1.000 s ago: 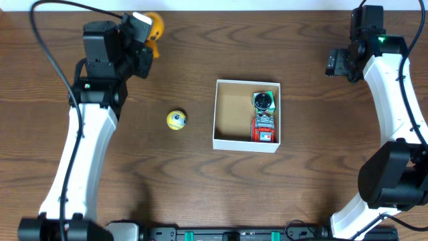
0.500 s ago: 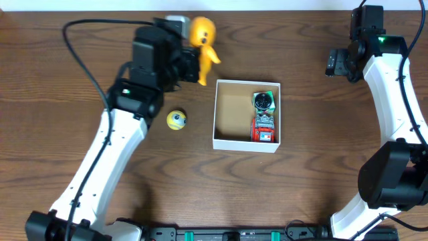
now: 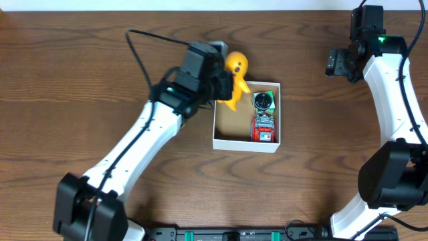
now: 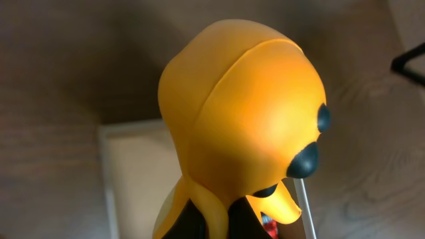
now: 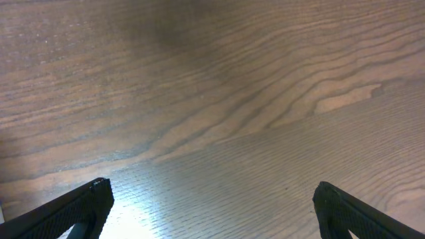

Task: Pack container
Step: 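Carry the duck toy rightward into the box with the left gripper, then open the left gripper to drop the duck and withdraw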

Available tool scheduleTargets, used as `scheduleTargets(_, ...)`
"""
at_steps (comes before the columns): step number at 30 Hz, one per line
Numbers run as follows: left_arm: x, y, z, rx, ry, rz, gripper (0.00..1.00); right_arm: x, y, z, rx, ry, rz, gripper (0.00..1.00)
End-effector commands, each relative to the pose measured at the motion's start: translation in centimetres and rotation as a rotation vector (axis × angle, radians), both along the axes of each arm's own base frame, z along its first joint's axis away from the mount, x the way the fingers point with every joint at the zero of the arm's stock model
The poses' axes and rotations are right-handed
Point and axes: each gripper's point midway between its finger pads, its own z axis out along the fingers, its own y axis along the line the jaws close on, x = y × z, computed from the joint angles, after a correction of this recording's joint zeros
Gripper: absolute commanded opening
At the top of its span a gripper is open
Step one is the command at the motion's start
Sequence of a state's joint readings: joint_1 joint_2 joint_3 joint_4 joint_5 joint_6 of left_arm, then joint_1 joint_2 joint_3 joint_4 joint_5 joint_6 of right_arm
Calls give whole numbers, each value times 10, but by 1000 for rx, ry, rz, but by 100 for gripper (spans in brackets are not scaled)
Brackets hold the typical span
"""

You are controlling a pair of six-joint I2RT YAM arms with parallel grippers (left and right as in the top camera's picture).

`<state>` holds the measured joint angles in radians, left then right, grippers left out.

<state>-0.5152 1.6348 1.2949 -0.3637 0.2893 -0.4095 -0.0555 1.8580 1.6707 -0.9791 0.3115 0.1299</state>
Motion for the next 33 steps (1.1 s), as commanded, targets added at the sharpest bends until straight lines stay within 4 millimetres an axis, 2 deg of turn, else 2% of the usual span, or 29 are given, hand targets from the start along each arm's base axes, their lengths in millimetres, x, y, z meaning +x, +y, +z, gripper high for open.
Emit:
scheduleTargets(1, -10, -17, -11, -20, 58, -6, 6, 2, -4, 7, -10, -21, -19, 99)
scheduleTargets(4, -21, -25, -20, 2, 91, -31, 6, 2, -4, 7, -9, -21, -19, 99)
scheduleTargets(9, -43, -17, -42, 71, 191, -39, 6, 2, -4, 7, -9, -21, -19, 99)
scheduleTargets(16, -41, 3, -56, 172, 193, 29, 6, 2, -4, 7, -9, -21, -19, 99)
scheduleTargets(23, -41, 5, -70, 199, 219, 32, 8, 2, -4, 7, -10, -21, -19, 99)
scheduleTargets(25, -40, 4, -70, 197, 216, 32, 37, 2, -4, 7, -10, -21, -19, 99)
scheduleTargets(28, -38, 2, -69, 190, 207, 33, 40, 2, -4, 7, -10, -21, -19, 99)
scheduleTargets(30, -37, 2, -68, 187, 202, 32, 54, 2, -4, 7, -9, -21, -19, 99)
scheduleTargets(33, -32, -1, -65, 172, 180, 33, 56, 2, -4, 7, -10, -21, -19, 99)
